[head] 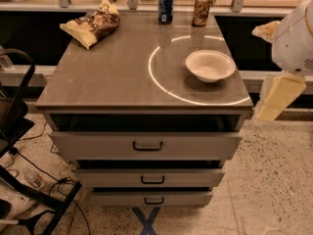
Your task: Move paper bowl near brown chip bag
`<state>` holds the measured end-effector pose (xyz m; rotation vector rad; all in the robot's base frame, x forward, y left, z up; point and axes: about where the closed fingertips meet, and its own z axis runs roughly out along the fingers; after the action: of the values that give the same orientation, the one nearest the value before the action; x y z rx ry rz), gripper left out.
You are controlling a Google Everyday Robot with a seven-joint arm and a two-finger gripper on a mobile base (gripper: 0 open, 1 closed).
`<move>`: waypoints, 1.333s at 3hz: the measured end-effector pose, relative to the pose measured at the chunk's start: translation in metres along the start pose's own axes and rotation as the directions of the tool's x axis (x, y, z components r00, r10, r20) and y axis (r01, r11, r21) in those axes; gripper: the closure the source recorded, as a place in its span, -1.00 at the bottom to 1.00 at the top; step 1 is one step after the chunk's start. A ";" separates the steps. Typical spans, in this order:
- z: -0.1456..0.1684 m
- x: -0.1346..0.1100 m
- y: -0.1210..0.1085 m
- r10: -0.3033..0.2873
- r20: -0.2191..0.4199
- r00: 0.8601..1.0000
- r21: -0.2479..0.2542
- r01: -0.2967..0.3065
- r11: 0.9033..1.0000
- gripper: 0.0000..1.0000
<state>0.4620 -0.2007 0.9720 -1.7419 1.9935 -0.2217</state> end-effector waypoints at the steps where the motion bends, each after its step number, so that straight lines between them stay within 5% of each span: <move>1: 0.020 -0.020 -0.022 -0.107 0.048 0.993 0.144 0.099 0.985 -1.00; 2: 0.028 -0.030 -0.036 -0.149 0.053 0.987 0.221 0.134 0.966 -1.00; 4: 0.044 -0.028 -0.045 -0.141 0.056 0.988 0.247 0.123 0.961 -1.00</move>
Offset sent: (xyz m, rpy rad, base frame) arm 0.0634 0.0349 -0.0055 -0.0348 -0.3205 0.1250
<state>0.5237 -0.1737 0.9596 -1.6999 1.7203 -0.4228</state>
